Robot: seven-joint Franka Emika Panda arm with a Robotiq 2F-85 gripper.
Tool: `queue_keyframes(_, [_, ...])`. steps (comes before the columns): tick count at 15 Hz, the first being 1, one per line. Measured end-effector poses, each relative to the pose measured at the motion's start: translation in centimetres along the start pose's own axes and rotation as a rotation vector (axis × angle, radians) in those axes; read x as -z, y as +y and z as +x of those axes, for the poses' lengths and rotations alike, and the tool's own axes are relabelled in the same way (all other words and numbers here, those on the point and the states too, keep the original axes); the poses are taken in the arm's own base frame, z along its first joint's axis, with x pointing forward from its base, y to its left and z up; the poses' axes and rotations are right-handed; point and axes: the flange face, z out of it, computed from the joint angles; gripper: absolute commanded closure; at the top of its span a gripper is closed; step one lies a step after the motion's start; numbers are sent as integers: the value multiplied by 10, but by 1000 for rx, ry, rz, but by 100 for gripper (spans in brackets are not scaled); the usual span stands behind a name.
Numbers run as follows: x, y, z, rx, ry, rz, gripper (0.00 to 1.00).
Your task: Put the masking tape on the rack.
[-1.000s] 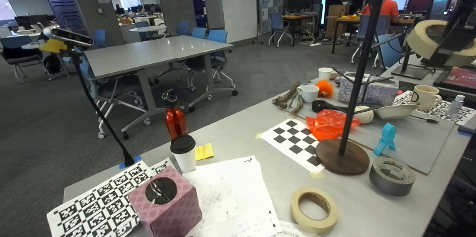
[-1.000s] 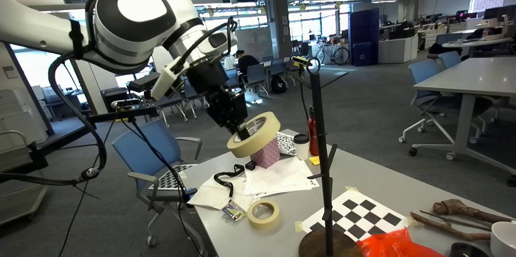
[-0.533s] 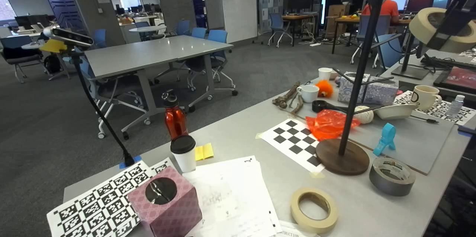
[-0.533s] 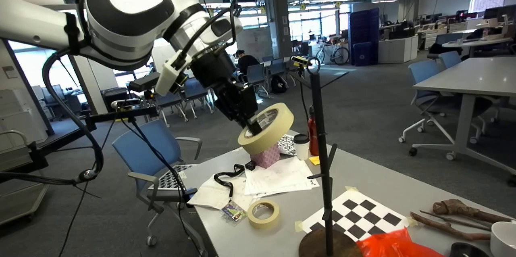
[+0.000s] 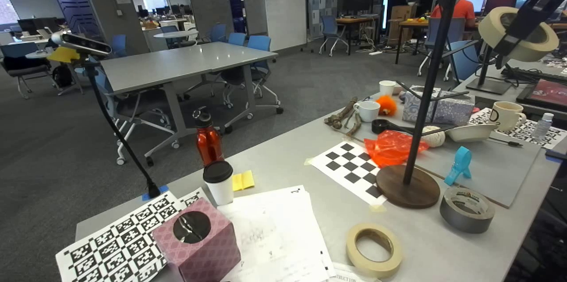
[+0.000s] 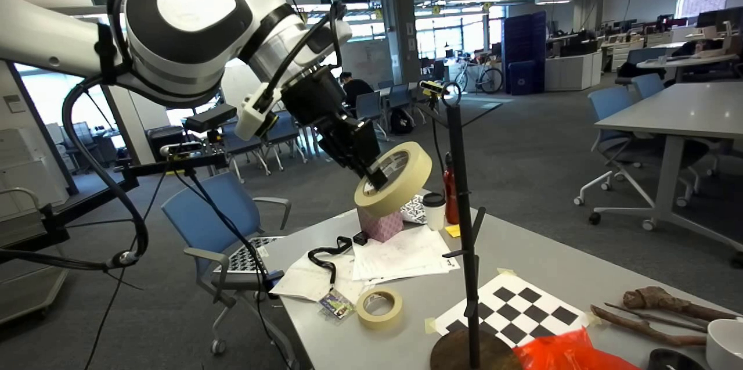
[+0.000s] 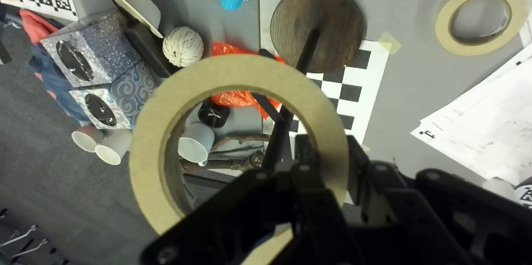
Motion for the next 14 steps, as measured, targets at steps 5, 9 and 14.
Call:
queue_keyframes(5, [-3, 1, -2, -51, -7, -1, 95])
queue_keyframes(9, [-6, 1, -2, -61, -13, -1, 78])
queue_keyframes(14, [-7, 0, -2, -60, -15, -1, 95])
